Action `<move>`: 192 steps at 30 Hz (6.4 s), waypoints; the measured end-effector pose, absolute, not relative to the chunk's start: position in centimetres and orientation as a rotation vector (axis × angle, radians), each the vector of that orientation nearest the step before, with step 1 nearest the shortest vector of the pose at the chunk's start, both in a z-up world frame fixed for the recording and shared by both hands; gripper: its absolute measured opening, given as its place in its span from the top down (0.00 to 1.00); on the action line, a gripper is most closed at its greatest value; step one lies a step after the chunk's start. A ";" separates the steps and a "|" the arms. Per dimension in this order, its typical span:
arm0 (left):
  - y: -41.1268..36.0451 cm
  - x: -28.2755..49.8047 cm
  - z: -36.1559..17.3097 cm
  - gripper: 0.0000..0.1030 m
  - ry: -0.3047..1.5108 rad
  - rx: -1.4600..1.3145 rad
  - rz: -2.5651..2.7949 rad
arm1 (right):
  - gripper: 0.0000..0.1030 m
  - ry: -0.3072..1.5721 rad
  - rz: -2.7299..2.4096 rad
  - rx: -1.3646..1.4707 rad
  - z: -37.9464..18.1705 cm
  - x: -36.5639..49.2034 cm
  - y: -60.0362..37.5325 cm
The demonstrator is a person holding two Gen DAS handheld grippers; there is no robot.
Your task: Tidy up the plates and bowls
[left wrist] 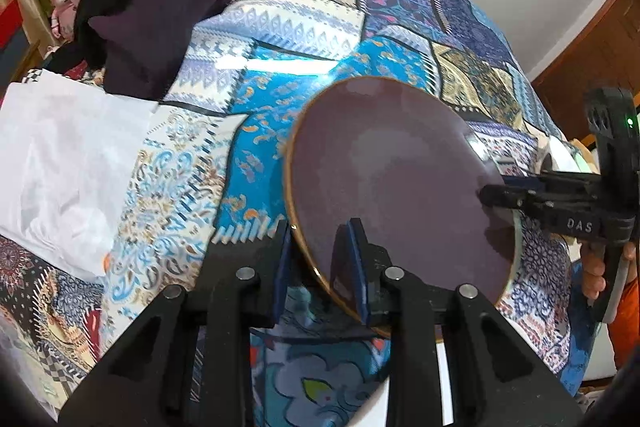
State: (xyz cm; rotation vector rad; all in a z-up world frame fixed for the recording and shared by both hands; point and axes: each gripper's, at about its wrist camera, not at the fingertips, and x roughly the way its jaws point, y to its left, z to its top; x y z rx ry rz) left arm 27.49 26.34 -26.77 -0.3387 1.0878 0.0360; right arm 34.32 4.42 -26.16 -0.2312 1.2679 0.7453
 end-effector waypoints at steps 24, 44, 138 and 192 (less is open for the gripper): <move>23.3 25.0 -24.5 0.72 1.086 -0.241 0.063 | 0.79 1.260 0.723 -0.130 -24.1 30.1 1.1; 17.3 17.2 -16.9 0.72 0.994 -0.236 0.015 | 0.79 1.124 0.707 -0.049 -17.1 23.1 -5.1; 5.9 12.8 -14.7 0.50 0.955 -0.120 -0.104 | 0.62 1.029 0.606 -0.033 -15.5 14.7 -15.3; 18.5 9.3 -25.6 0.68 1.207 -0.398 0.124 | 0.76 1.258 0.895 -0.331 -24.9 21.0 1.7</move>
